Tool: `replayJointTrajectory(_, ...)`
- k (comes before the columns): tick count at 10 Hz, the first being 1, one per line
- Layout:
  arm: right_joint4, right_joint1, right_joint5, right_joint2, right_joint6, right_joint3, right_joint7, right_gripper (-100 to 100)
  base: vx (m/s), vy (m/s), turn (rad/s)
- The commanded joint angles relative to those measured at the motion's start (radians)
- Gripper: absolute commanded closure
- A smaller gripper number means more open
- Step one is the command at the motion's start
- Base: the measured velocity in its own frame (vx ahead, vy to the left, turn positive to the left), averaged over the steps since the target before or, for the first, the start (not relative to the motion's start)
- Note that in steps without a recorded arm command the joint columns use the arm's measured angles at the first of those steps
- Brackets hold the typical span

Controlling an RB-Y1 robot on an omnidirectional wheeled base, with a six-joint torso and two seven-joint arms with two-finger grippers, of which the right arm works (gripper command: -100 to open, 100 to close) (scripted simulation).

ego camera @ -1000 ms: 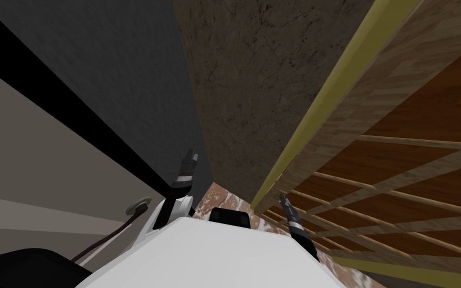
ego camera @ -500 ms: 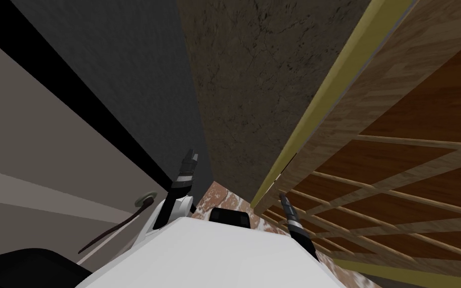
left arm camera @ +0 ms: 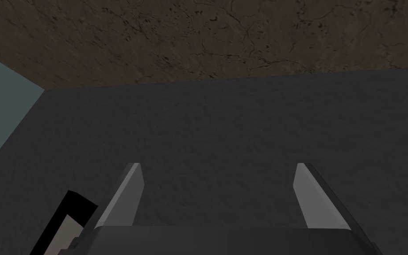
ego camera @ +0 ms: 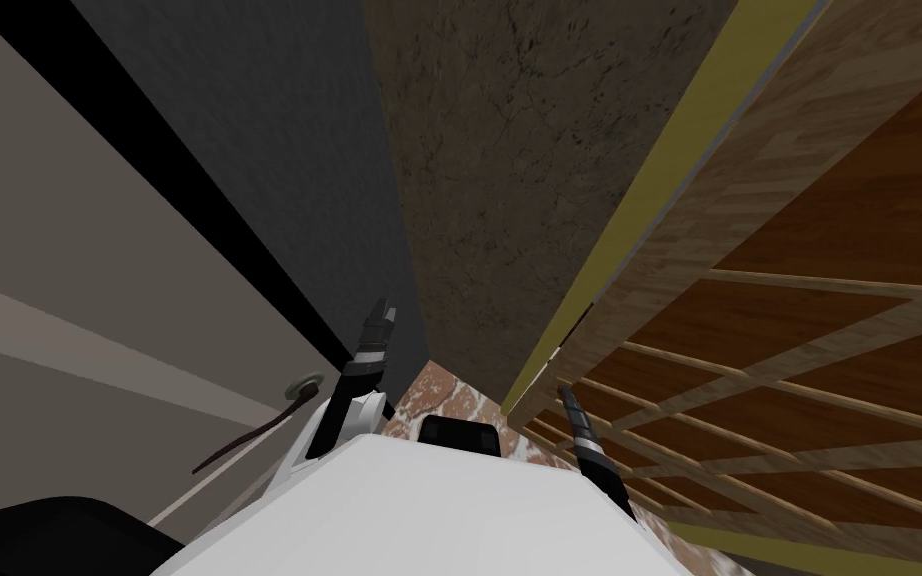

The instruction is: Pull the door open

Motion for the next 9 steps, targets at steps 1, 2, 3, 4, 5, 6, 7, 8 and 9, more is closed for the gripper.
replayJointTrajectory(1, 0.004, 0.000, -0.003, 0.004, 0.004, 0.002, -0.034, 100, -0.030, -0.015, 0.027)
replayJointTrajectory(2, 0.005, -0.004, -0.009, 0.005, 0.006, 0.003, -0.070, 100, -0.032, -0.013, 0.040)
replayJointTrajectory(3, 0.006, -0.007, -0.015, 0.006, 0.008, 0.003, -0.095, 100, -0.043, -0.018, 0.070)
replayJointTrajectory(4, 0.006, -0.007, -0.015, 0.006, 0.008, 0.003, -0.111, 100, -0.032, -0.013, 0.029)
replayJointTrajectory(5, 0.007, -0.011, -0.021, 0.008, 0.010, 0.003, -0.146, 100, -0.034, -0.011, 0.040)
replayJointTrajectory(6, 0.007, -0.011, -0.021, 0.008, 0.010, 0.003, -0.152, 100, -0.026, -0.010, 0.024)
replayJointTrajectory(7, 0.008, -0.015, -0.027, 0.009, 0.013, 0.004, -0.192, 100, -0.030, -0.011, 0.040)
replayJointTrajectory(8, 0.009, -0.018, -0.033, 0.011, 0.015, 0.004, -0.218, 100, -0.046, -0.015, 0.072)
replayJointTrajectory(9, 0.009, -0.018, -0.033, 0.011, 0.015, 0.004, -0.233, 100, -0.034, -0.015, 0.029)
